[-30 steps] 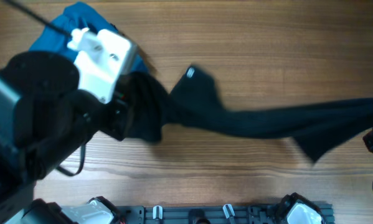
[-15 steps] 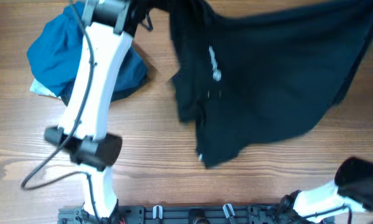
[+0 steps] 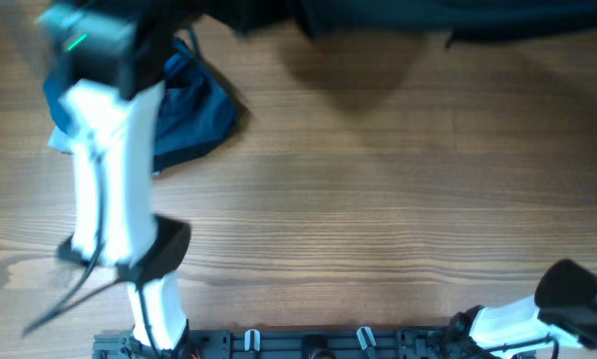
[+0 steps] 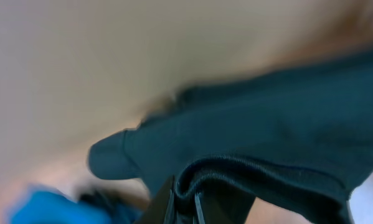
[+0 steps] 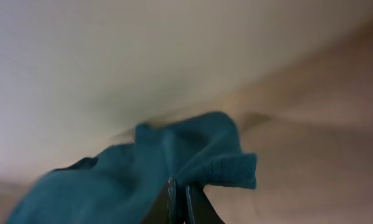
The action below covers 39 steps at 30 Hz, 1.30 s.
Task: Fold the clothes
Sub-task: 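Lower the black shirt onto the table center with both grippers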
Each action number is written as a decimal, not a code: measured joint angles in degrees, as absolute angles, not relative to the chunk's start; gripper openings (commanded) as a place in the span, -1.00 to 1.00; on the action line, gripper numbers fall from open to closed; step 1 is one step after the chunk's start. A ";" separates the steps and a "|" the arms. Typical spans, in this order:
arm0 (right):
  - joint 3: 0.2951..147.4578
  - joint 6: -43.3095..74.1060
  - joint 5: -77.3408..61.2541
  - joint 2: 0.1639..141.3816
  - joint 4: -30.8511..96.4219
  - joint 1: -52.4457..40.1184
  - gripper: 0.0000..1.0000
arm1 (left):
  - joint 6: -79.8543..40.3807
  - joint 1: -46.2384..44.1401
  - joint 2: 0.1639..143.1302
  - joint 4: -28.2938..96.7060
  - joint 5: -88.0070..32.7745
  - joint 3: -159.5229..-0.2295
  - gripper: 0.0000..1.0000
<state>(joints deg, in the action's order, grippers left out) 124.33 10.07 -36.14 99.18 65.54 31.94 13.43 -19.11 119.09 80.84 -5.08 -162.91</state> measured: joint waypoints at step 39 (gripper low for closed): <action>62.54 2.42 -25.34 107.31 41.08 24.27 0.06 | 2.63 -19.68 124.14 95.98 -4.12 -109.97 -0.91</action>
<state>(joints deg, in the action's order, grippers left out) 62.54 2.42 -25.34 107.31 41.08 24.27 2.63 -19.68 124.14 95.98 -4.12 -109.97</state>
